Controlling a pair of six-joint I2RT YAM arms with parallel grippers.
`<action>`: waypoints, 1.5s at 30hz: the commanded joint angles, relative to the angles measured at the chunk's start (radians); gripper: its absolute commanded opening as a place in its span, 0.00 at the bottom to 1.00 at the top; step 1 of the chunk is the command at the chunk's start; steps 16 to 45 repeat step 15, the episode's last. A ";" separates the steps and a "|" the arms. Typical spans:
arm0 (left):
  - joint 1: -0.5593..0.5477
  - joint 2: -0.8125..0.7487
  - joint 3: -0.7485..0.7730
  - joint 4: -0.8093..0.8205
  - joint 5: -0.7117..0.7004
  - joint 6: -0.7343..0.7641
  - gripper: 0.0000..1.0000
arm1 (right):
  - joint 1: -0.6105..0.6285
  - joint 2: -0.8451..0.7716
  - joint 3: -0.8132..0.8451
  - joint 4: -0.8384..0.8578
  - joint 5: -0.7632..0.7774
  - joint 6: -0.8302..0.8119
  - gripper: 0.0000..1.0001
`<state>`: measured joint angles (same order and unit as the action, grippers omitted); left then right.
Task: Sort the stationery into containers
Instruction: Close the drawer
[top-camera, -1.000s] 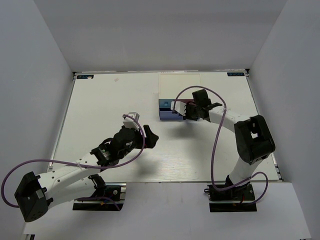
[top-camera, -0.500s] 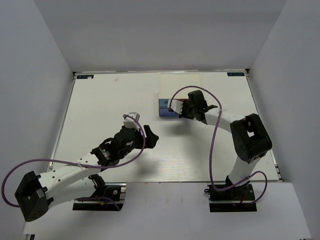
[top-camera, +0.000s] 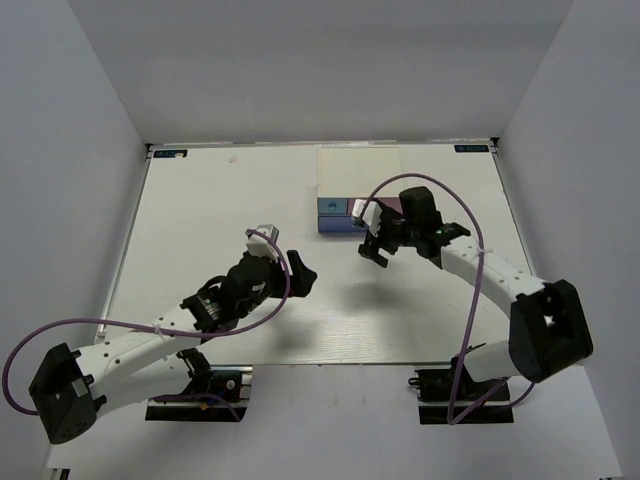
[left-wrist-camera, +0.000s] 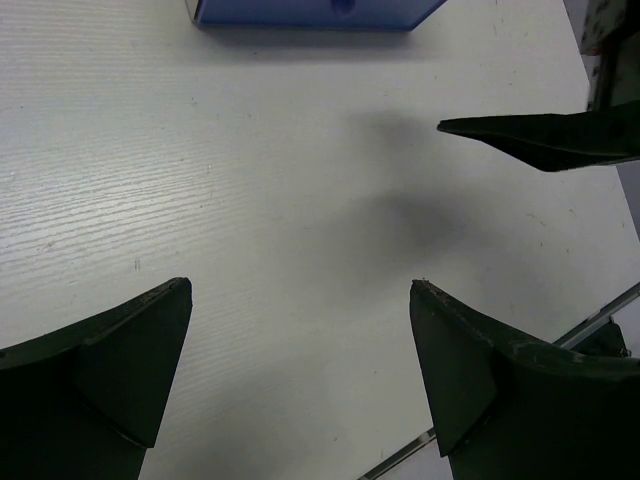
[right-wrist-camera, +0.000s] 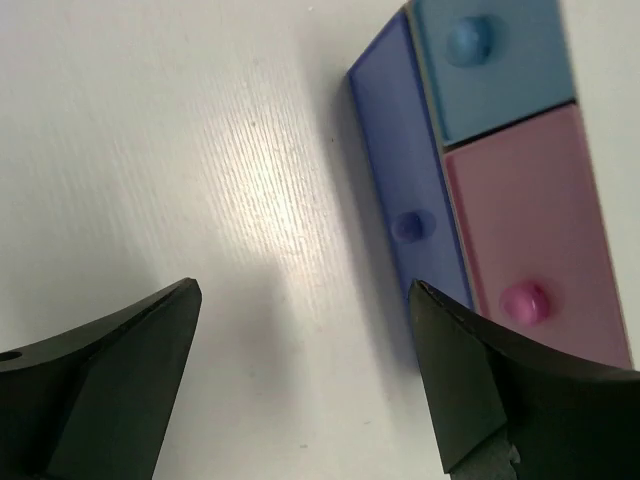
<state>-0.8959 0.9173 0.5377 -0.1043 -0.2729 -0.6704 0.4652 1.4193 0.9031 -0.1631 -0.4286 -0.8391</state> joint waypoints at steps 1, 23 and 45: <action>0.003 -0.003 0.019 0.000 -0.006 0.005 0.99 | -0.002 -0.043 0.010 -0.007 -0.021 0.285 0.90; 0.003 0.048 0.073 -0.020 0.031 0.026 0.99 | -0.020 -0.146 -0.009 0.129 0.162 0.528 0.90; 0.003 0.048 0.073 -0.020 0.031 0.026 0.99 | -0.020 -0.146 -0.009 0.129 0.162 0.528 0.90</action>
